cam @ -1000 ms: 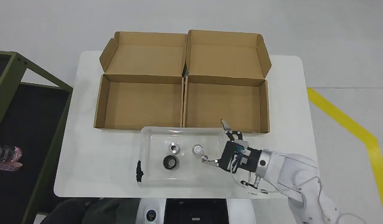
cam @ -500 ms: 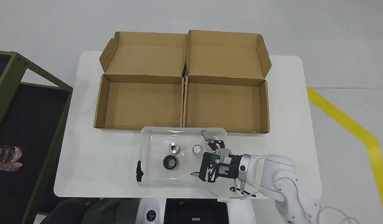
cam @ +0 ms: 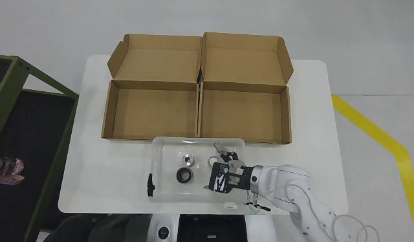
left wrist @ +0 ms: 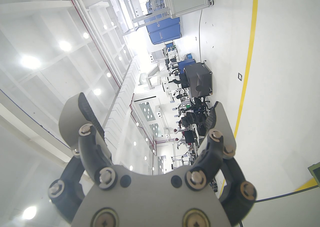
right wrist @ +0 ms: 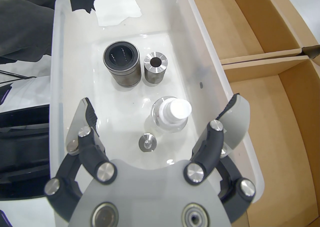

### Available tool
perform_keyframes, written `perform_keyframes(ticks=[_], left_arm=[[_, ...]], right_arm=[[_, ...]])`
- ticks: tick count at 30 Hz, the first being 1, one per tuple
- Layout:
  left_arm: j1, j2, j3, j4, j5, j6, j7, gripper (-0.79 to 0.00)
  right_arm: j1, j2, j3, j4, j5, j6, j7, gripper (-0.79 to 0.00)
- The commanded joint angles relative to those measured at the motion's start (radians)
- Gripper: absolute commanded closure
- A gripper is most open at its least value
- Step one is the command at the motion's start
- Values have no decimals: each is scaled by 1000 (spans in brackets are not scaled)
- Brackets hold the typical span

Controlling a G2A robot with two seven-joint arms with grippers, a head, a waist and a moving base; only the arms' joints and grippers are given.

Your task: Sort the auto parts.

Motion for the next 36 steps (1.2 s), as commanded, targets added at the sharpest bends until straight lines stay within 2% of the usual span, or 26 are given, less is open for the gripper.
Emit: perform_keyframes(ticks=[1, 3, 4, 5, 11, 13, 16, 36], left_arm=[[0, 0, 0, 0, 0, 0, 0, -785], [0, 0, 0, 0, 0, 0, 0, -785], [0, 0, 0, 0, 0, 0, 0, -785], [0, 0, 0, 0, 0, 0, 0, -785], [0, 0, 0, 0, 0, 0, 0, -785], [0, 0, 0, 0, 0, 0, 0, -785], [0, 0, 0, 0, 0, 0, 0, -785], [0, 0, 0, 0, 0, 0, 0, -785]], right_arm=[[5, 1, -2, 5, 0, 6, 6, -646], [11, 2, -3, 11, 0, 11, 14, -551], [13, 2, -4, 13, 1, 12, 17, -453], [15, 3, -5, 15, 1, 13, 21, -400], [25, 6, -14, 21, -3, 20, 35, -209], [28, 6, -18, 23, -5, 23, 39, -175], [32, 8, -21, 24, -6, 30, 40, 0], [12, 34, 74, -142, 128, -29, -65, 0]])
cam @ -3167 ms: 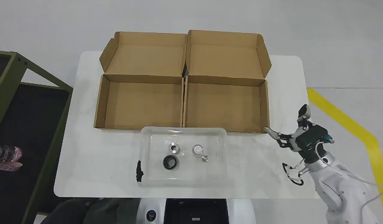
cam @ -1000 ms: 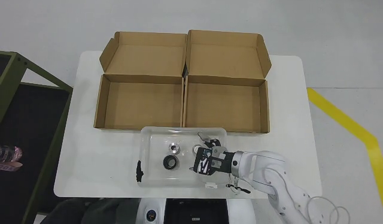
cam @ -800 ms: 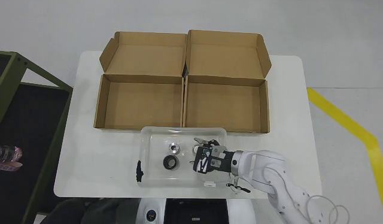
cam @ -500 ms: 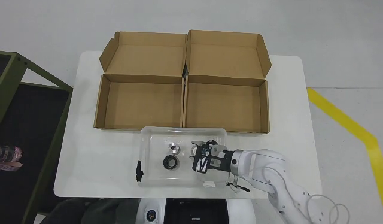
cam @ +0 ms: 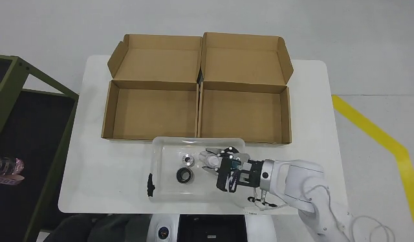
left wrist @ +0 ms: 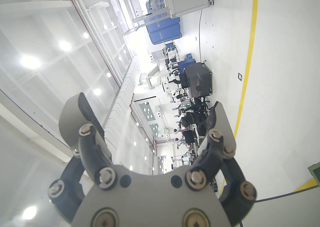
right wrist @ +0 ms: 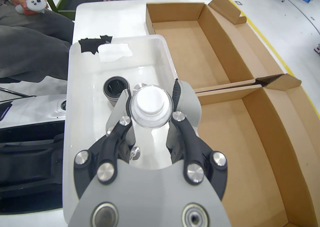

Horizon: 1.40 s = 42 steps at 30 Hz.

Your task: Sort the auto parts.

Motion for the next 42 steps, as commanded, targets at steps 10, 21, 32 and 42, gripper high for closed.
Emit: perform_keyframes(ticks=[10, 21, 32, 42], left_arm=[[0, 0, 0, 0, 0, 0, 0, -785], [0, 0, 0, 0, 0, 0, 0, -785], [0, 0, 0, 0, 0, 0, 0, -785], [0, 0, 0, 0, 0, 0, 0, -785]], right_arm=[[27, 8, 41, -20, 69, 10, -58, 0], [99, 5, 52, 81, 175, 55, -131, 0], [165, 4, 64, 133, 256, 100, -124, 0], [281, -8, 14, 260, 274, 169, -69, 0]])
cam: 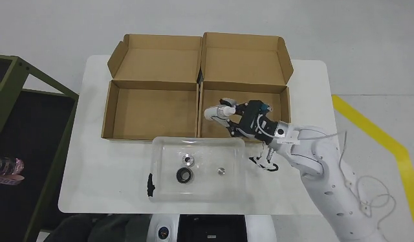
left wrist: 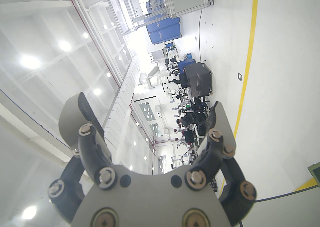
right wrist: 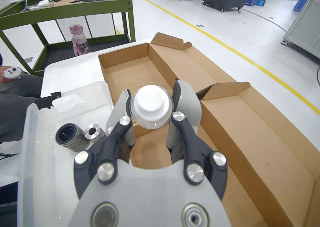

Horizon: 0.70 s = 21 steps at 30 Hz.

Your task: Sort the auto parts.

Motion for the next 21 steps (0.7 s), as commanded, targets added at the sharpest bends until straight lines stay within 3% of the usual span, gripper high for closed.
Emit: perform_keyframes(ticks=[1, 21], left_arm=[[0, 0, 0, 0, 0, 0, 0, -785], [0, 0, 0, 0, 0, 0, 0, -785]], right_arm=[[25, -3, -10, 26, 1, 13, 13, 0], [270, -49, -187, 298, -42, 132, 144, 0]])
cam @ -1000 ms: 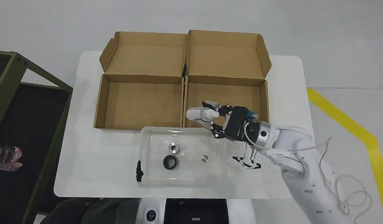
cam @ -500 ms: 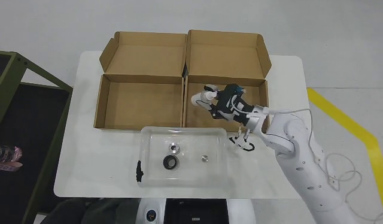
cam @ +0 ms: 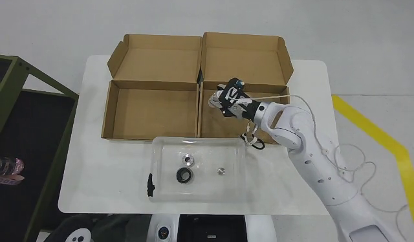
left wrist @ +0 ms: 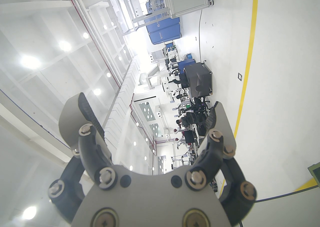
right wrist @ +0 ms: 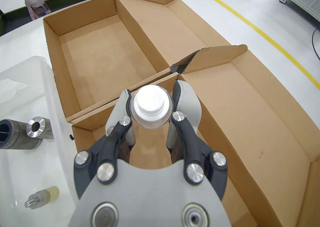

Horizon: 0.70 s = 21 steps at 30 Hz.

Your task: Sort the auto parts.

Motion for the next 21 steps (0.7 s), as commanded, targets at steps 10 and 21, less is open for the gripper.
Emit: perform_keyframes(ticks=[10, 21], left_arm=[[0, 0, 0, 0, 0, 0, 0, -785], [0, 0, 0, 0, 0, 0, 0, -785]], right_arm=[[67, -24, -69, 114, -31, 33, 16, 0], [90, -43, -97, 170, -10, 56, 20, -785]])
